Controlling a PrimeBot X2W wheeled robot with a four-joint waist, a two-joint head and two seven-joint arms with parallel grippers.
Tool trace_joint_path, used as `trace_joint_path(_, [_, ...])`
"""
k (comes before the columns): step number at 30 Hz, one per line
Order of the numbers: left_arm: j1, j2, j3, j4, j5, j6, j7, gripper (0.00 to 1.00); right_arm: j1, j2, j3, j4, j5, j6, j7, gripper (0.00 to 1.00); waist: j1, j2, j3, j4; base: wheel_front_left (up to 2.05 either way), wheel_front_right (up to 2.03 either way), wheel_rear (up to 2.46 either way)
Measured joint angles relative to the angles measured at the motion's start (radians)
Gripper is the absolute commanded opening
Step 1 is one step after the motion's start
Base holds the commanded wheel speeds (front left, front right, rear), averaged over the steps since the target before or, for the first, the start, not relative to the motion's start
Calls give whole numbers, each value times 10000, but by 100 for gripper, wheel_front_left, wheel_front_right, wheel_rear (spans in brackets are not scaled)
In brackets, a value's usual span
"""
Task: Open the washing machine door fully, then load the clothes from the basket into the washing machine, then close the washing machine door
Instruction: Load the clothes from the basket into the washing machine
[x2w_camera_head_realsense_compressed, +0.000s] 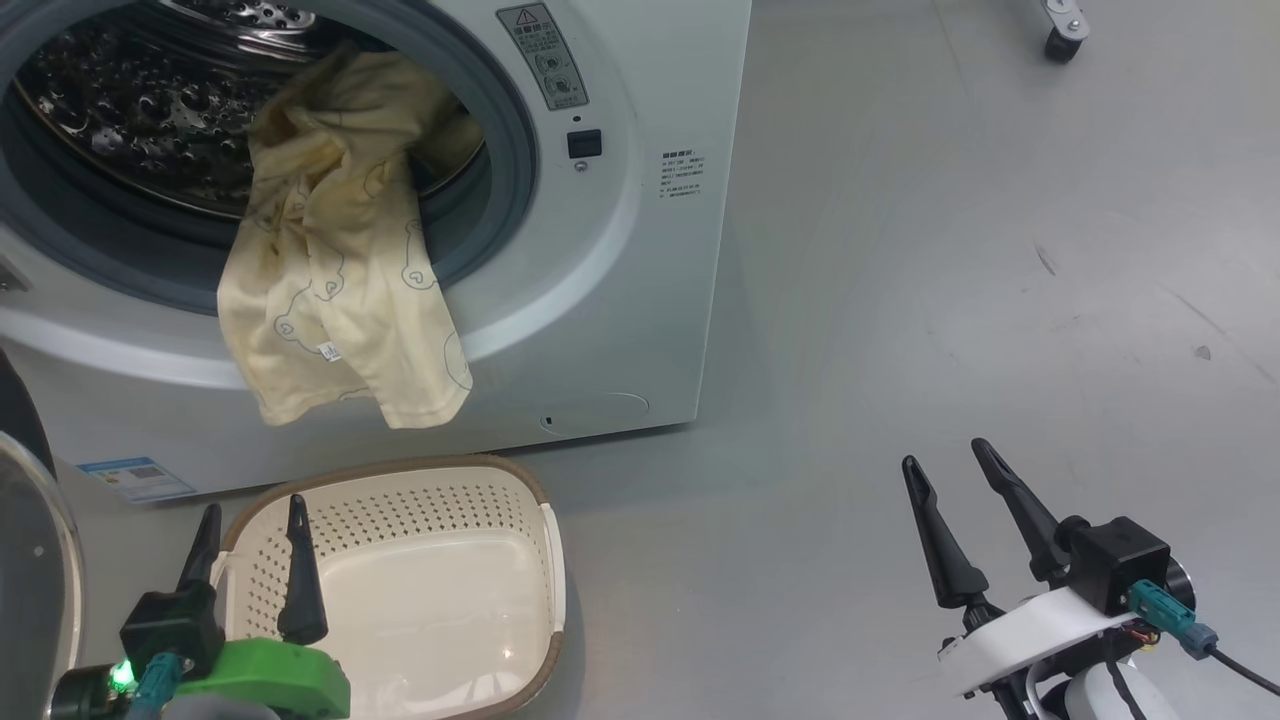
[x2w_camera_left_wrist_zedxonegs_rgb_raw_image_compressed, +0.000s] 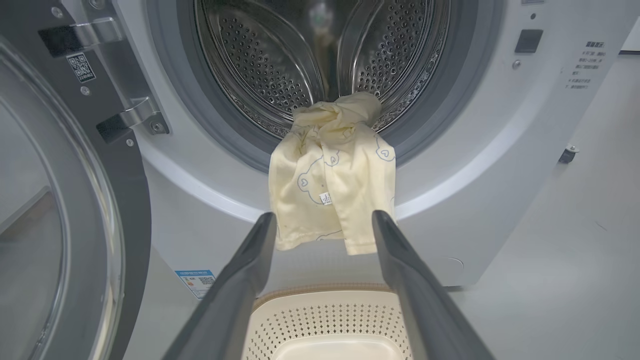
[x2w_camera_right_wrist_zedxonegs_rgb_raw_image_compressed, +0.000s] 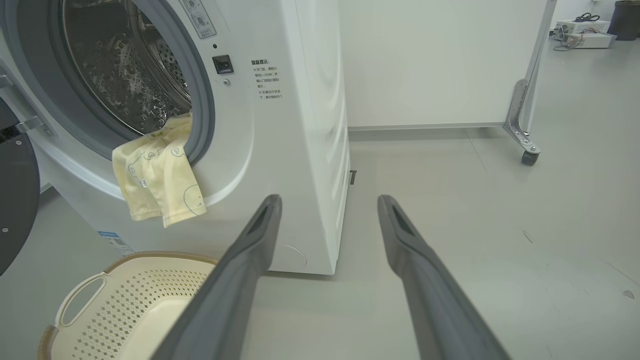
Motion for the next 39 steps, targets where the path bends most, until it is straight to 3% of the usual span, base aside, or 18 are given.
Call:
trace_joint_path(22, [587, 6, -629, -731, -366, 307, 0, 100, 58, -10, 15, -128, -96, -4, 2, 100, 0, 0, -93, -69, 0, 0, 0])
trace_joint_path(39, [583, 15, -882, -991, -416, 531, 0, 100, 53, -44, 107, -518, -104, -4, 0, 100, 0, 0, 647, -263, 0, 0, 0])
